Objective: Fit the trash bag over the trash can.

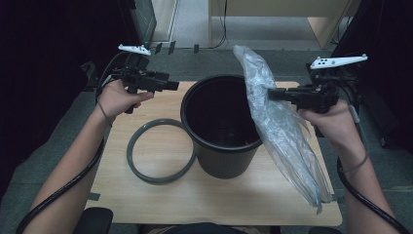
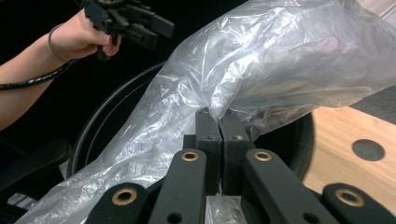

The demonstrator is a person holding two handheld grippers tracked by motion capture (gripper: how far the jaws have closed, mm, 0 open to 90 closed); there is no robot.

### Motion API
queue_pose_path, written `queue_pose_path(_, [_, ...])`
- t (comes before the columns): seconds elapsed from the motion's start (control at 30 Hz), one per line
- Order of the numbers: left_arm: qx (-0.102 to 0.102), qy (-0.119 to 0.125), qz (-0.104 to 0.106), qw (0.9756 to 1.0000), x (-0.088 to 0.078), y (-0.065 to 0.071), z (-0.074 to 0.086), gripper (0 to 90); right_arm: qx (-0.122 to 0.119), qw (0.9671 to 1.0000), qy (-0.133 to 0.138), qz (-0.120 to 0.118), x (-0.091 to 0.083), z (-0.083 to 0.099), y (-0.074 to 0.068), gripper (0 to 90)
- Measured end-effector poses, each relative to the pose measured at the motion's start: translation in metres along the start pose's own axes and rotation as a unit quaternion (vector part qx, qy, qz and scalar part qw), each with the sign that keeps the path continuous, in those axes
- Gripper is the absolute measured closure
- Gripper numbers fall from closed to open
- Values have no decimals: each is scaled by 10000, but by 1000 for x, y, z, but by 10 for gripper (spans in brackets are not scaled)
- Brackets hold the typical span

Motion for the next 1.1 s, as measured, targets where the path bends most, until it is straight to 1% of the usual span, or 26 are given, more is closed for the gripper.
queue_pose_path(0.13, [90, -85, -51, 9999, 1, 4, -5, 334, -32, 9999, -68, -80, 8, -1, -5, 900])
queue_pose_path(0.2, [36, -61, 25, 10000, 1, 4, -6, 327, -44, 9998, -54, -170, 11, 1, -7, 900])
queue_pose_path(0.23, [38, -43, 52, 10000, 1, 5, -6, 320, -43, 9998, -73, -175, 12, 1, -9, 900])
queue_pose_path(0.33, [106, -66, -46, 9999, 1, 6, -8, 308, -25, 9997, -107, -229, 15, 2, -11, 900])
queue_pose_path(0.43, [154, -45, -55, 9999, 2, 10, -13, 305, -36, 9994, -164, -290, 18, 3, -13, 900])
queue_pose_path(0.57, [258, 39, -56, 9996, 4, 17, -24, 306, -66, 9991, -206, -377, 22, 4, -17, 900])
queue_pose_path(0.63, [278, 87, -14, 9996, 5, 22, -30, 306, -98, 9988, -214, -424, 24, 3, -19, 900])
queue_pose_path(0.77, [396, 148, 43, 9991, 9, 30, -40, 306, -163, 9982, -232, -535, 27, 2, -24, 900])
queue_pose_path(1.0, [504, 243, 131, 9983, 16, 44, -52, 306, -211, 9971, -298, -675, 33, 4, -30, 900])
queue_pose_path(1.1, [570, 247, 148, 9980, 19, 49, -55, 306, -302, 9966, -323, -701, 35, 5, -34, 900])
Point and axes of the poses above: each handheld gripper's, and its own axes: x roughly forward along the jaws, z roughly out of its underside, y roughly to its right, the point moved 1 cm from there along x, roughly forward along the jaws, and after that the axes turned 11 degrees about -z, right-handed, at the moved point
